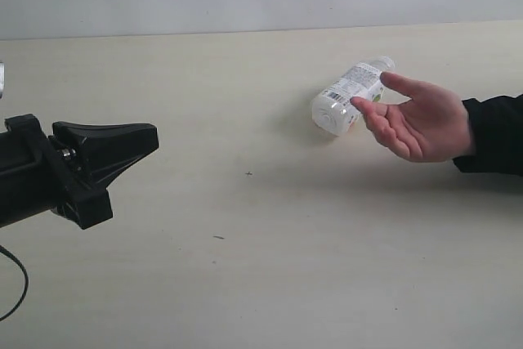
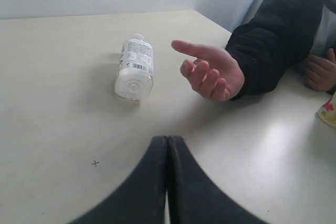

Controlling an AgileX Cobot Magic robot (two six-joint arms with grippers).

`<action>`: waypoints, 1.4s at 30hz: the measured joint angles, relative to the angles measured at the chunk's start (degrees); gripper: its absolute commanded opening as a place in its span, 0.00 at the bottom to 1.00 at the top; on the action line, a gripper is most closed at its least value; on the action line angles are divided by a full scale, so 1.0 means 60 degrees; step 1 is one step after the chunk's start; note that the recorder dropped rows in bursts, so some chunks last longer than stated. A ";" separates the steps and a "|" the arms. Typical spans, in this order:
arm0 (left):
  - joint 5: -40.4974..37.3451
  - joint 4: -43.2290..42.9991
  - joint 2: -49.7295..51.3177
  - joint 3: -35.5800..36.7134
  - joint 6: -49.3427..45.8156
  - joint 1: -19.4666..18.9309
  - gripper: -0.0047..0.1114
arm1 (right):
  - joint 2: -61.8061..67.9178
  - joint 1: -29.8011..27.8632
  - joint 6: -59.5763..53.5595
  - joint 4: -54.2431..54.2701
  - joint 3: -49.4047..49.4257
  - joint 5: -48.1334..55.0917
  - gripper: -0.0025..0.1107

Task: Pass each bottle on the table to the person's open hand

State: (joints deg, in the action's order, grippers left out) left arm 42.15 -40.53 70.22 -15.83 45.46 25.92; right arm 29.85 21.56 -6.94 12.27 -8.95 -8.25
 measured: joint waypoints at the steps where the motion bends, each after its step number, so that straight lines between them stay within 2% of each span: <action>1: 0.0000 0.0000 0.0000 0.0000 0.0000 0.0000 0.04 | 0.0000 0.0000 0.0000 0.0000 0.0000 0.0000 0.02; 37: 0.0176 -0.0361 0.0000 -0.0053 -0.0015 0.0000 0.04 | 0.0000 0.0000 0.0000 0.0000 0.0000 0.0083 0.02; 38: 0.0051 -0.0429 0.0000 -0.0281 0.0217 0.0000 0.04 | 0.0000 0.0000 0.0000 0.0000 0.0000 0.0083 0.02; 42: -0.3291 -0.2403 0.0080 -0.2727 0.2794 0.0242 0.04 | 0.0000 0.0000 0.0000 0.0000 0.0000 0.0083 0.02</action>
State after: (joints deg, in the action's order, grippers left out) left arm 22.40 -54.94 70.70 -32.19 62.22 27.37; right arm 29.85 21.56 -6.94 12.27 -8.95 -7.76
